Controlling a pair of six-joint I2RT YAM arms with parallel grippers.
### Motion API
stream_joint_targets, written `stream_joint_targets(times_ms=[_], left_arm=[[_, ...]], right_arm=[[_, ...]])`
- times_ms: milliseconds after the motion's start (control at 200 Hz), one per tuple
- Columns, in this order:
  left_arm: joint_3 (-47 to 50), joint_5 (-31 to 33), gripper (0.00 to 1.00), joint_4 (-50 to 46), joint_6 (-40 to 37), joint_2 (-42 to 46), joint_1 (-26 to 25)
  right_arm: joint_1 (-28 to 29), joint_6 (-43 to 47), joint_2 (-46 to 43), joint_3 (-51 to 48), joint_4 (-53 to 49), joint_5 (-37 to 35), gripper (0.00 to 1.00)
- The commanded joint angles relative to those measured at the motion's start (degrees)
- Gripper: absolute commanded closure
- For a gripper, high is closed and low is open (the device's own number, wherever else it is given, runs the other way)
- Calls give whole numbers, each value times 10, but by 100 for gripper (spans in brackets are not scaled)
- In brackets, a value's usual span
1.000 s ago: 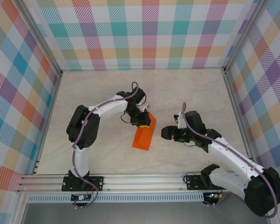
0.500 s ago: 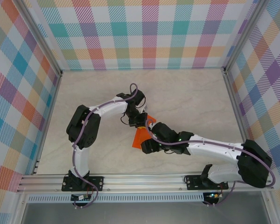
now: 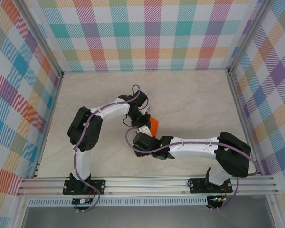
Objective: Fold a paper plane with a square sheet of paper (pick it up from the middle)
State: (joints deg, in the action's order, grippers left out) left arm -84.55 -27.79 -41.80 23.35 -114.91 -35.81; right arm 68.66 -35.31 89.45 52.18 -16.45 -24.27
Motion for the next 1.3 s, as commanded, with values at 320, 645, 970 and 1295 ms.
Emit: stream_joint_targets(times_ms=[320,645,970,1295], left_arm=[[9,-9,90,1,3,8,5],[4,-6,89,-5,3,9,5],[3,-1,89,-7,4,7,5],[3,-5,90,-8,3,11,4]], right_arm=[[3,-7,10,35,-40,-45,55],[2,-9,-3,25,-46,-47,74],[2,-6,-14,18,-49,-27,62],[2,-5,12,39,-69,-23,47]])
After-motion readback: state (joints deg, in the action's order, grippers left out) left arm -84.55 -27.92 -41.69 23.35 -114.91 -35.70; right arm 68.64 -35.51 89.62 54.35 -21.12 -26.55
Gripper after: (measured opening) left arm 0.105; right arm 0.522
